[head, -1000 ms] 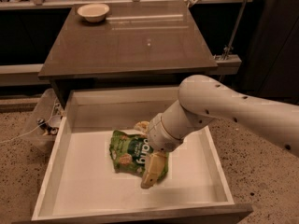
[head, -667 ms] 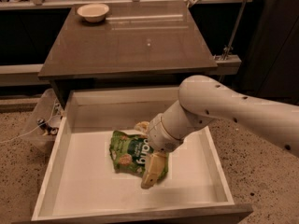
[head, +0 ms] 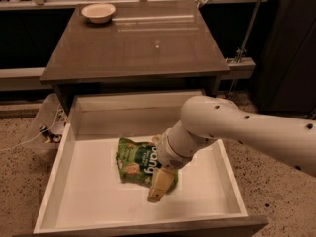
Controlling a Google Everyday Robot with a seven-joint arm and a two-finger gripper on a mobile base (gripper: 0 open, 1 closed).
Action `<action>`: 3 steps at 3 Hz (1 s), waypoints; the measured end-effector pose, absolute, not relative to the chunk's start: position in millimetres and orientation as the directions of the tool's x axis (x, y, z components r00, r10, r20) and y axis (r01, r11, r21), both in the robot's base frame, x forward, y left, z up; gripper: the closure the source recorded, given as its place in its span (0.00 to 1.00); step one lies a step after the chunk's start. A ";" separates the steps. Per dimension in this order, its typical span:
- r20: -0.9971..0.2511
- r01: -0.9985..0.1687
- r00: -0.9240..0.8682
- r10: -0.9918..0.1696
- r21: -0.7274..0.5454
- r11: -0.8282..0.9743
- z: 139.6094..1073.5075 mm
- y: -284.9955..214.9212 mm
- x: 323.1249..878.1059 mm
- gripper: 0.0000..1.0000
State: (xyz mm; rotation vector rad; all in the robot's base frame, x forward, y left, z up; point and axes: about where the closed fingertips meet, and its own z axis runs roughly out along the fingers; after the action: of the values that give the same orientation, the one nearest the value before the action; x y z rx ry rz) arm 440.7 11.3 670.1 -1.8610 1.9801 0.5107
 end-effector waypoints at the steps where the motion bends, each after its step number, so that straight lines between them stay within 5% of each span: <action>1: -0.429 -0.993 -0.094 -0.899 -0.020 0.114 649.1 21.7 435.6 0.00; 3: -0.412 -0.993 -0.108 -0.905 0.003 0.117 632.4 26.8 447.9 0.00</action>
Offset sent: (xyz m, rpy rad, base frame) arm -0.0037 0.0091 -0.0162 -0.0691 -0.0266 -0.0274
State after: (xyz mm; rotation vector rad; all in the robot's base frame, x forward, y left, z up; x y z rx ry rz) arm 447.9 26.8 632.4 -1.8583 2.0914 0.4038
